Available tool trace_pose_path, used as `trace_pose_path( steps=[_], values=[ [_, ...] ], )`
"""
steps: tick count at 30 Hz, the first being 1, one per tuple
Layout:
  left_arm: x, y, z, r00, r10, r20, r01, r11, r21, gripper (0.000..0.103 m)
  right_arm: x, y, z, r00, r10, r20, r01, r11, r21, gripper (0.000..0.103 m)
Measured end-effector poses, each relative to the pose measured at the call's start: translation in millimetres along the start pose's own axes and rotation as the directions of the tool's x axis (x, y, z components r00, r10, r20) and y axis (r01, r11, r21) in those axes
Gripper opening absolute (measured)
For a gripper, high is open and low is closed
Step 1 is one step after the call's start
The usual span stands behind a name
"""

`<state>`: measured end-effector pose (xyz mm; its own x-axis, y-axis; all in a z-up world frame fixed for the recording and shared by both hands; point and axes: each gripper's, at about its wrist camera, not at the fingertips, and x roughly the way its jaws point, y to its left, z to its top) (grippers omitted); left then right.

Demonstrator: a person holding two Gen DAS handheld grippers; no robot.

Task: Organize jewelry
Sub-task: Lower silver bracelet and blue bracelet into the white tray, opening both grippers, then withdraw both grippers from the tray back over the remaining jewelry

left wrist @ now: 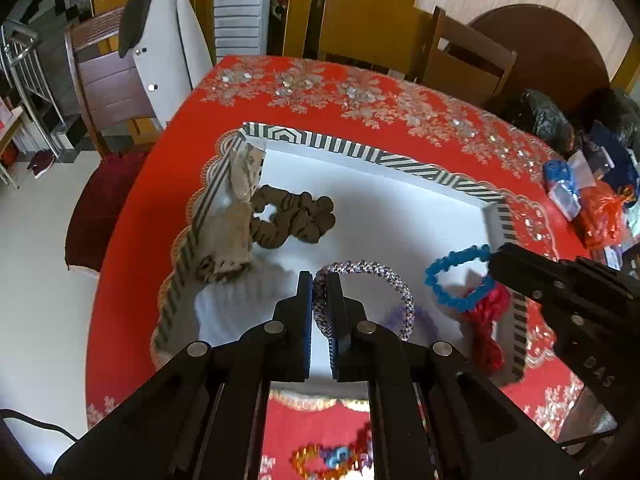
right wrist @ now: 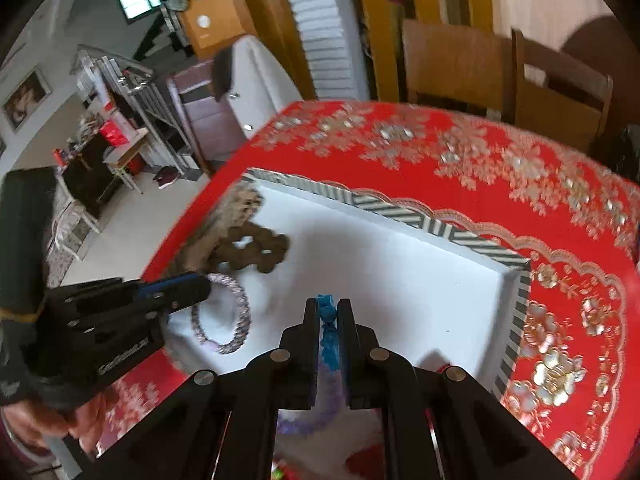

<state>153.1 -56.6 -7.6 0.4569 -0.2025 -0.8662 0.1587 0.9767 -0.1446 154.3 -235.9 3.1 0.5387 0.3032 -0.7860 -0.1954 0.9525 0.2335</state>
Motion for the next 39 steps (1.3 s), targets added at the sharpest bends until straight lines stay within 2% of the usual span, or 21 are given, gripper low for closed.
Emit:
trace_pose_path(
  steps=[7,15,16,19,20,23,25,26,30,39],
  values=[
    [37,-4,9,0.999,0.030,-0.039,-0.029,0.999,0.028,0.005,37,-43,-1,0.995,-0.073,-0.069,0.080,0.992,0.102,0.008],
    [61,-8,9,0.996,0.056,-0.076,-0.052,0.997,0.056,0.005,52,-57,-12,0.984,-0.139,-0.108,0.151,0.983,0.105,0.008],
    [62,-8,9,0.995,0.060,-0.077,-0.056,0.997,0.059,0.005,50,-56,-12,0.984,-0.146,-0.106,0.156,0.982,0.101,0.010],
    [64,-8,8,0.994,0.076,-0.077,-0.072,0.995,0.062,0.005,44,-55,-13,0.985,-0.150,-0.090,0.159,0.982,0.099,0.024],
    [64,-9,7,0.994,0.082,-0.077,-0.077,0.995,0.063,0.006,39,-54,-13,0.986,-0.144,-0.078,0.152,0.983,0.104,0.024],
    [61,-10,6,0.992,0.094,-0.080,-0.089,0.994,0.064,0.017,24,-49,-15,0.990,-0.137,-0.041,0.141,0.983,0.120,0.025],
    [54,-11,4,0.994,0.094,-0.063,-0.090,0.994,0.066,0.040,12,-44,-16,0.991,-0.132,-0.014,0.132,0.983,0.126,0.025],
    [49,-11,3,0.994,0.093,-0.051,-0.090,0.994,0.066,0.043,4,-41,-17,0.991,-0.131,0.001,0.130,0.983,0.129,0.026],
    [27,-13,-1,0.995,0.103,-0.008,-0.103,0.992,0.072,0.051,-24,-27,-27,0.991,-0.123,0.059,0.115,0.985,0.130,0.037],
    [-24,-11,-36,0.989,0.145,0.043,-0.147,0.987,0.064,0.051,-77,0,-71,0.987,-0.115,0.112,0.100,0.987,0.127,0.038]
  ],
)
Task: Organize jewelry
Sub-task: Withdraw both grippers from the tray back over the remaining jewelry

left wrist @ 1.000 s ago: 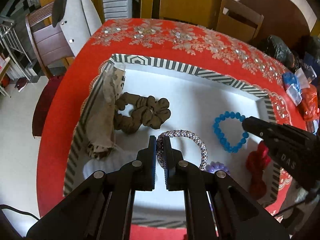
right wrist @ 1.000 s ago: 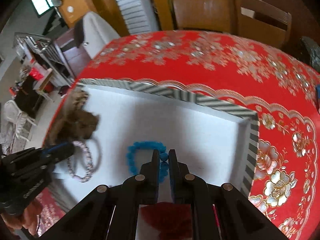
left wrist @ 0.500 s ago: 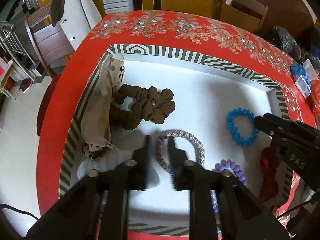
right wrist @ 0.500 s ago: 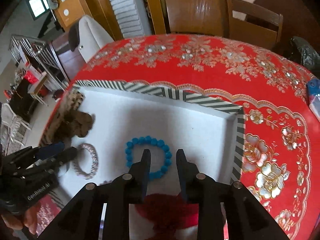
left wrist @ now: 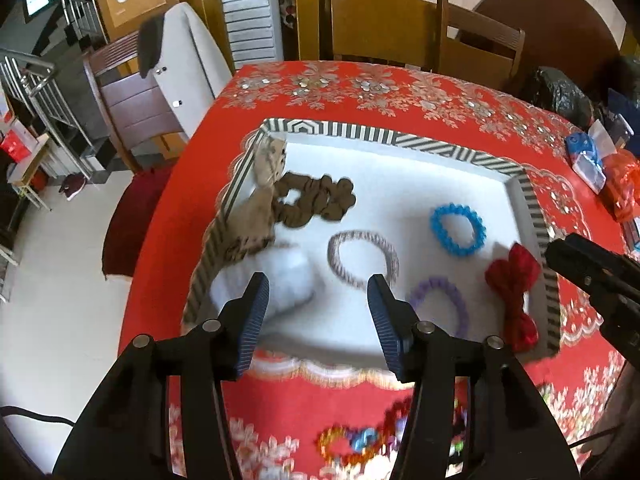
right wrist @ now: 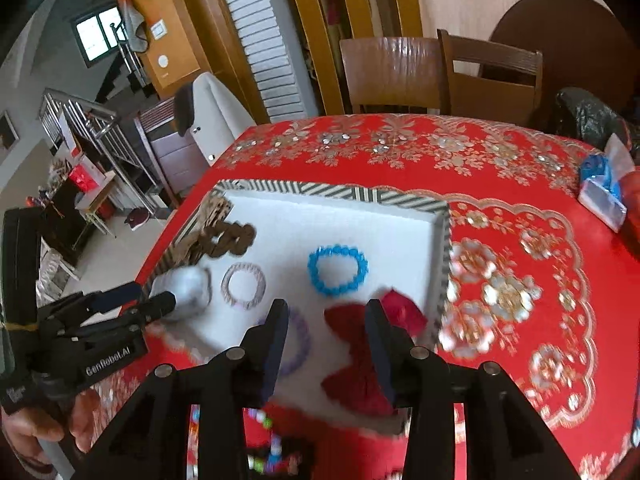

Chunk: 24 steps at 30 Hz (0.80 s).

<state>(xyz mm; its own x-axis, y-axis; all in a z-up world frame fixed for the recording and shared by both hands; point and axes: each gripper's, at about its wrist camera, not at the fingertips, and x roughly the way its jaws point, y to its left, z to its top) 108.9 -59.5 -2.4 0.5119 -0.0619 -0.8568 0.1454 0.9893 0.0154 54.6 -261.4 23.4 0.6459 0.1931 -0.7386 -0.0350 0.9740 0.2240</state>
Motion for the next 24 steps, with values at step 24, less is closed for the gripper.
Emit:
trace_pose_path(
  steps=[24],
  values=[
    [-100,-16,-101,0.997,0.043,0.061,-0.041,0.998,-0.045,0.051,-95,18,-97,0.999,-0.039,0.017,0.040,0.999,-0.030,0.041]
  ],
)
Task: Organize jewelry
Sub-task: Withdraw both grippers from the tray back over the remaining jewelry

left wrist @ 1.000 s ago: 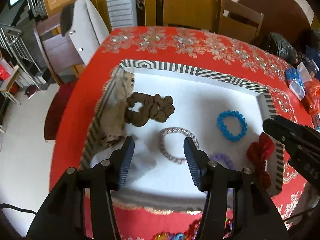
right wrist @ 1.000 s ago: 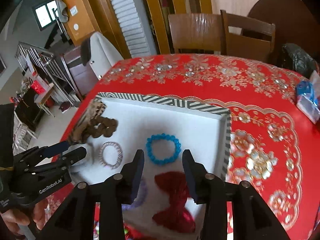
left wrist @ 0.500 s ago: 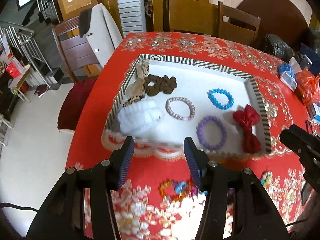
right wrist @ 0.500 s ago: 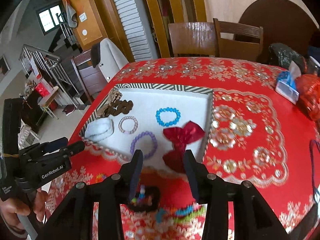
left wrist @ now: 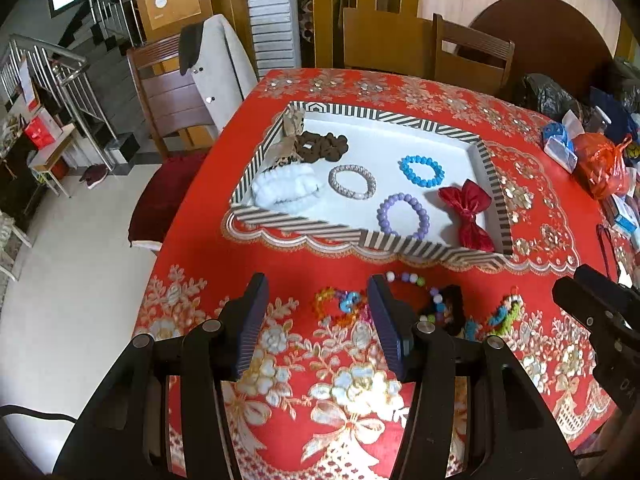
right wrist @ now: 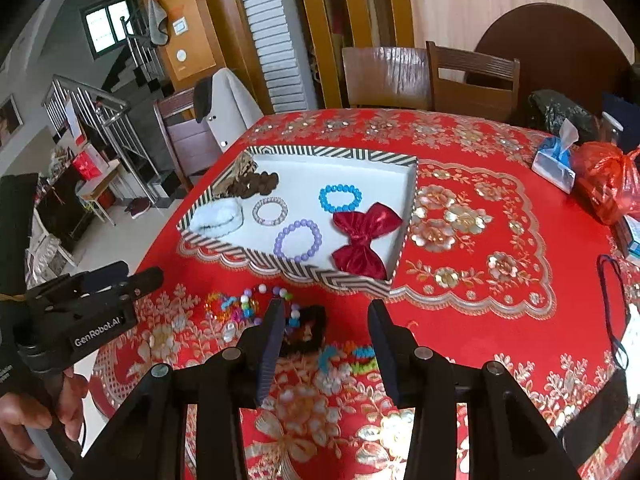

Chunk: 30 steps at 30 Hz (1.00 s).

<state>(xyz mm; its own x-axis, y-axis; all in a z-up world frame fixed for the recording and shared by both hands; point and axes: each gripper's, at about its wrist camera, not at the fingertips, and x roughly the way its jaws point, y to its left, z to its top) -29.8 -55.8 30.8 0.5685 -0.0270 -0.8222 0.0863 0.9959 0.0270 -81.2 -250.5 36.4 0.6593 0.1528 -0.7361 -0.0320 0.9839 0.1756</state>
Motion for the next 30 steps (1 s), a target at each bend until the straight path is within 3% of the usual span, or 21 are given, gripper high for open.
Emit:
trace_pose_path(
  steps=[4,8,30],
  values=[
    [-7,0,-10,1.000,0.002,0.000,-0.002,1.000,-0.001,0.051,-6,2,-6,1.000,-0.017,-0.001,0.017,1.000,-0.006,0.042],
    [-11,1,-16,1.000,-0.007,-0.008,0.007,1.000,-0.013,0.051,-12,2,-9,0.999,-0.032,0.003,0.032,0.999,-0.009,0.050],
    [-6,-14,-23,0.998,-0.030,-0.047,0.031,0.999,0.014,0.051,-6,-12,-18,0.996,-0.077,-0.045,0.077,0.997,-0.013,0.051]
  ],
)
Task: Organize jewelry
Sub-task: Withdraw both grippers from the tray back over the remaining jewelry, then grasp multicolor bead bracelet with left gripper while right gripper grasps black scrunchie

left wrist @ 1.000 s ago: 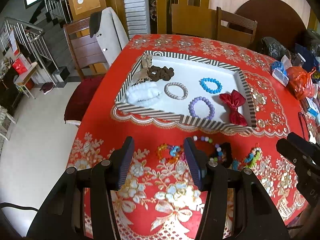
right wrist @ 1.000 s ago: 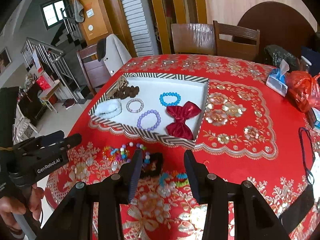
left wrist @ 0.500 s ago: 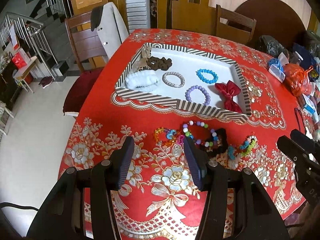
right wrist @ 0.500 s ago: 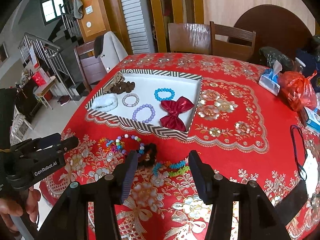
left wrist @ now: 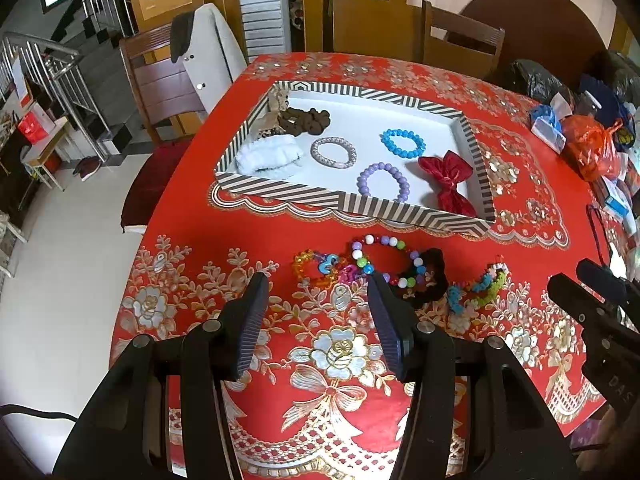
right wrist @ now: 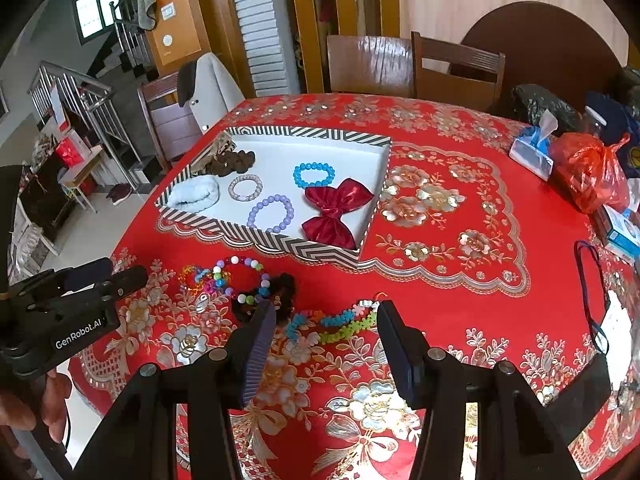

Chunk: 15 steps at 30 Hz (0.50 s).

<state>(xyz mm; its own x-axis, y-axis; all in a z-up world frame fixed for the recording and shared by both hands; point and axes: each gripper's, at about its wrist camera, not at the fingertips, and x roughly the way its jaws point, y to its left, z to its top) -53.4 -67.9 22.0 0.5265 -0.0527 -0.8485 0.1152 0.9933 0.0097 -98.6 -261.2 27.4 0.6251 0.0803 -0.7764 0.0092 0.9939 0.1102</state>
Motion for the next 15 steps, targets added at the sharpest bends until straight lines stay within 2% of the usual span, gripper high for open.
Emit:
trace_pose_path(
  steps=[15],
  values=[
    [7,0,1,1.000,0.003,-0.013,-0.003,1.000,0.004,0.051,12,-3,-3,0.999,-0.019,-0.045,0.019,1.000,-0.011,0.051]
  ],
)
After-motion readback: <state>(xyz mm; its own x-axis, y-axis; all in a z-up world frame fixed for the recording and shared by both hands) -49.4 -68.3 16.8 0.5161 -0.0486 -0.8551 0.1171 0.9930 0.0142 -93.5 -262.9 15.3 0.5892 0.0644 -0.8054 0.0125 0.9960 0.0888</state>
